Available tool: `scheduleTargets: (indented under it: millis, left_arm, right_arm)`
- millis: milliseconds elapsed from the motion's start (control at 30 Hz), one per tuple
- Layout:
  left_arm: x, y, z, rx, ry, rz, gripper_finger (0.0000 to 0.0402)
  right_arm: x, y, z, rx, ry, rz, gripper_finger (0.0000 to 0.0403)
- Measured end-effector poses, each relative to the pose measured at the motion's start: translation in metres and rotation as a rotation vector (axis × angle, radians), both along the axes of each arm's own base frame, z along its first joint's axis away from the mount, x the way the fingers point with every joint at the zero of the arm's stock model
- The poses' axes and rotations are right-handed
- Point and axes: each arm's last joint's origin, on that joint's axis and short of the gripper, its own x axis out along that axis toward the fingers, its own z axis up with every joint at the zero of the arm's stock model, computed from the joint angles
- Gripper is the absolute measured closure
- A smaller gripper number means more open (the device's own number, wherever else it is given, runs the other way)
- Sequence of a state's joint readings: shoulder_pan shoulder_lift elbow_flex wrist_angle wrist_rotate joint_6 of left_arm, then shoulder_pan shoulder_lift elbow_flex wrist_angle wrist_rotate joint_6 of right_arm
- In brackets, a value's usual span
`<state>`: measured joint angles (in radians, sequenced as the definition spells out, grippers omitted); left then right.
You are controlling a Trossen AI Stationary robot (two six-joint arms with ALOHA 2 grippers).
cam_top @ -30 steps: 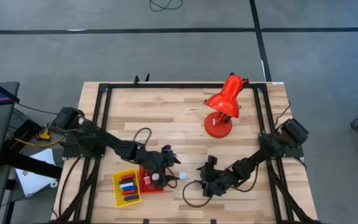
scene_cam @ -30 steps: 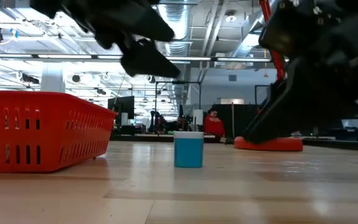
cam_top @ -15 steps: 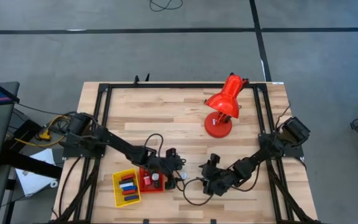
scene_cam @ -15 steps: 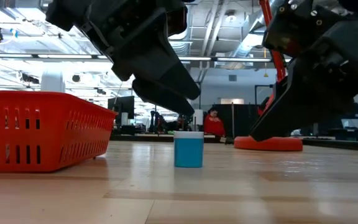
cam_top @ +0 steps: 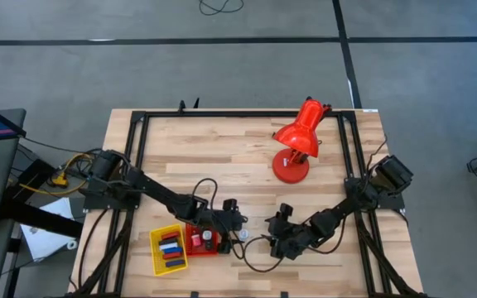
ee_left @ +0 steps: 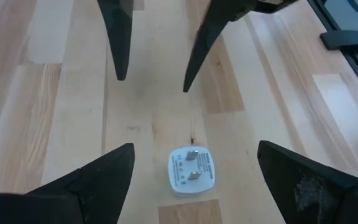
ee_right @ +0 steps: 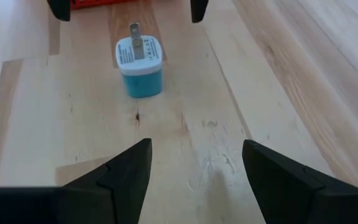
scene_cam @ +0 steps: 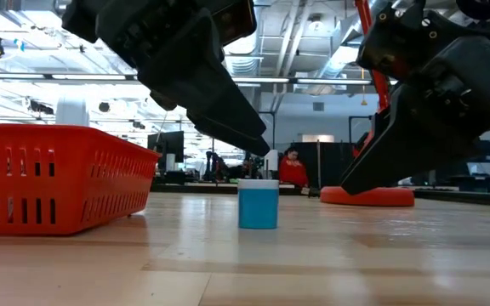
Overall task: Pick & Place Office items
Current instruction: Put the light blue charger adapter into the red bin
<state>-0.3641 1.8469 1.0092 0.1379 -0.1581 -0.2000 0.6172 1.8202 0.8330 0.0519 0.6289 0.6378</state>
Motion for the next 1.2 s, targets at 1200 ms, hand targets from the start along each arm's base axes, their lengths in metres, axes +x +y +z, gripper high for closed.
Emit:
scheduleTargets:
  millis: [1200]
  left_arm:
    - [0.008, 0.0, -0.037, 0.005, 0.058, 0.015, 0.013]
  right_arm:
    - [0.002, -0.006, -0.001, -0.01, 0.018, -0.018, 0.0159]
